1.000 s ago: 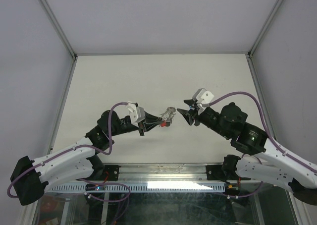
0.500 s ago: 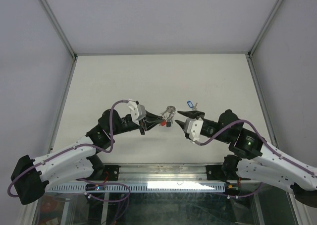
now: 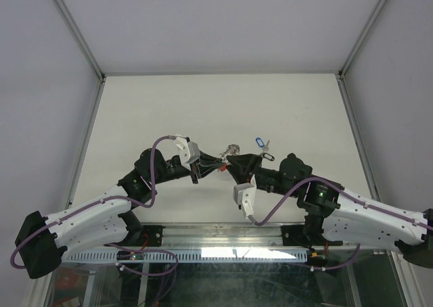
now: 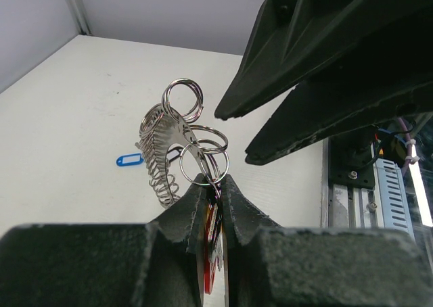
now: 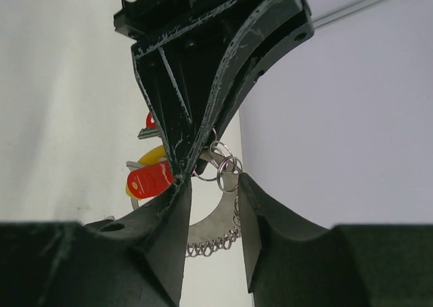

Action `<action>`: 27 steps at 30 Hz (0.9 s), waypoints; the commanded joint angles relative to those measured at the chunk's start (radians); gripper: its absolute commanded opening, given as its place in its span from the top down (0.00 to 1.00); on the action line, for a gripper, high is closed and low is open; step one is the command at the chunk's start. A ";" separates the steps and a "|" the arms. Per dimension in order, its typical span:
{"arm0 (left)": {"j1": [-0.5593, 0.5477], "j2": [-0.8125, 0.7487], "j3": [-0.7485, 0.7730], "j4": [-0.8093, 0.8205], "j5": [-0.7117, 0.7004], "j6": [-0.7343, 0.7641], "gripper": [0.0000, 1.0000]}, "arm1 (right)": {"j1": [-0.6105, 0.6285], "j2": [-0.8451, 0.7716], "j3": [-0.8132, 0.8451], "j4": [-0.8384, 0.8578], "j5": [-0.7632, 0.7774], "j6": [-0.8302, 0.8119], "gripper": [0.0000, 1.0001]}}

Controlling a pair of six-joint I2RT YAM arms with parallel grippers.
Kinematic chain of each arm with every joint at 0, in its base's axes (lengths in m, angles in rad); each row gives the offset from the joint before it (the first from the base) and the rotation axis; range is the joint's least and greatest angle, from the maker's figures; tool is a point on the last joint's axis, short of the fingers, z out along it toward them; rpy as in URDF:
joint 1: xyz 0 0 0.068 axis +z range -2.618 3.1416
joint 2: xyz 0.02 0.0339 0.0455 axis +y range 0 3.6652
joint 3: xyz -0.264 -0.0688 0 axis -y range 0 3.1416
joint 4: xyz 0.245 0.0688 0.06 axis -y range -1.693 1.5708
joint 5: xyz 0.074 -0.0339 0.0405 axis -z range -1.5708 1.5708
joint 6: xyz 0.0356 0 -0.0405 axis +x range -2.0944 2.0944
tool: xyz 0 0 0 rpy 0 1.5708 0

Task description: Put the keys on the keyring

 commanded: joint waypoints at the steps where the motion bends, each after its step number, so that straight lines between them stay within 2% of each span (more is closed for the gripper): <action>1: 0.001 -0.007 0.058 0.044 -0.012 -0.014 1.00 | 0.011 0.017 -0.008 0.105 0.067 -0.079 0.64; 11: 0.001 -0.006 0.063 0.034 -0.009 -0.013 1.00 | 0.018 0.049 -0.012 0.160 0.115 -0.105 0.67; 27: 0.001 -0.003 0.067 0.031 -0.005 -0.011 1.00 | 0.021 0.051 0.018 0.130 0.132 -0.025 0.91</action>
